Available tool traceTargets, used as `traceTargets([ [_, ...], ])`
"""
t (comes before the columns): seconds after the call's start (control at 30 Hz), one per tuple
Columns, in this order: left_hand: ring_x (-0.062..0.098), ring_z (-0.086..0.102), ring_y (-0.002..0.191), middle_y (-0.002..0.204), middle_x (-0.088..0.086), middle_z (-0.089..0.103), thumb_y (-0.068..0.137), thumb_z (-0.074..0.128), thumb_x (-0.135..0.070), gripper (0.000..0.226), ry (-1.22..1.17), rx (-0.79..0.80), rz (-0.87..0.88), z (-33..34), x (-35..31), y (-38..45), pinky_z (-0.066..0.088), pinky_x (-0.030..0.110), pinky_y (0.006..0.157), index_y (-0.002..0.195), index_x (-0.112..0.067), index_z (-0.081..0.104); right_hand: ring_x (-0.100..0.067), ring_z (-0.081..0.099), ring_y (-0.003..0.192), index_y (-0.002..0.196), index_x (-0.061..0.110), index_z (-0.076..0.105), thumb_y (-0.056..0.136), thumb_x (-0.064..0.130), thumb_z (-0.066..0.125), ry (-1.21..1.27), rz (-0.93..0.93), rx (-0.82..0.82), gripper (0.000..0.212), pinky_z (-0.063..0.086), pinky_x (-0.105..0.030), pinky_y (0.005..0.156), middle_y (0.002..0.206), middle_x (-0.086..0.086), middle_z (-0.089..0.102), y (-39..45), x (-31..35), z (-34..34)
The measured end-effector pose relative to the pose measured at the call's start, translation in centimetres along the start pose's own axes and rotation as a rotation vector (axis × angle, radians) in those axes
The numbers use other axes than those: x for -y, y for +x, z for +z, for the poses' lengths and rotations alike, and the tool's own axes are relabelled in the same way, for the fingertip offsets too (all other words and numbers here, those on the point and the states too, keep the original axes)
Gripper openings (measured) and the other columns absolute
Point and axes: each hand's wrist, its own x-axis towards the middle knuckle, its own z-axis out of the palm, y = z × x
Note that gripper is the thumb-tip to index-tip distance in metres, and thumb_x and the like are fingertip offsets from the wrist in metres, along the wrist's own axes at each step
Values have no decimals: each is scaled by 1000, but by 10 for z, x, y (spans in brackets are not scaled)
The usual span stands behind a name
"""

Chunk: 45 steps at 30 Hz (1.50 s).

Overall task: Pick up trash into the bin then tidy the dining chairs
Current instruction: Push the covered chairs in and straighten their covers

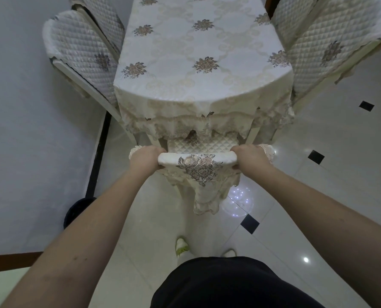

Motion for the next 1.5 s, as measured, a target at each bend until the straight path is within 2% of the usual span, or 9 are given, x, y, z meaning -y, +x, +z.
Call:
traceTargets([
  [0.2,16,54,74,93,-3,68,83,67,-28,14,-43,-33,-39,5,-1,0,35,26,63,97,-27,68,-25,58,101,109,22,58,80,28,70,16,-8,3,32,38,-33,78,106,-3,65,-1,-3,-1],
  [0.5,21,62,86,92,0,68,79,72,-26,20,-157,-56,-50,10,1,-1,36,27,65,97,-21,66,-24,60,97,107,23,59,78,28,72,42,-18,-21,32,36,-32,77,104,-1,65,-5,-5,-3],
  [0.63,24,62,91,94,3,67,71,80,-32,36,-183,-149,-67,18,2,-5,43,33,73,100,-18,63,-24,54,105,113,21,53,77,30,73,142,-17,-117,43,36,-36,90,113,-2,61,-15,-7,5],
  [0.77,29,60,91,97,9,64,60,84,-27,53,-342,-319,-142,30,-1,-20,45,39,76,103,-11,58,-25,37,131,137,16,37,78,29,70,196,-13,-180,68,24,-40,110,140,-7,44,-39,-5,13],
  [0.9,39,40,130,138,16,46,71,75,-23,76,-342,-339,-95,44,-12,-51,33,52,105,135,-5,40,-22,1,147,151,18,-1,86,37,62,161,30,-122,93,8,-43,117,160,-2,4,-68,3,21],
  [1.03,31,6,147,160,9,8,87,62,-38,92,-348,-196,-79,52,-16,-76,13,46,118,152,-9,5,-22,-8,147,151,15,-9,87,43,58,205,19,-98,97,4,-41,117,160,-2,-10,-89,13,18],
  [1.27,20,14,146,160,2,17,96,34,-55,67,-275,-223,-40,21,-14,-107,14,39,117,152,-24,15,-17,-1,147,152,18,3,94,53,40,192,-9,-130,77,-2,-35,116,161,1,1,-118,31,-3],
  [1.43,17,14,146,160,-3,15,84,4,-69,80,-295,-300,-22,3,-20,-151,16,39,115,152,-29,13,-18,9,146,151,20,17,78,68,9,232,1,-286,88,-1,-29,114,159,1,15,-152,56,-18],
  [1.5,16,13,146,160,-4,16,83,0,-69,82,-290,-339,13,-5,-20,-175,15,38,115,152,-29,16,-17,15,145,149,19,25,80,65,10,245,23,-377,84,7,-32,115,157,-1,24,-171,70,-19],
])
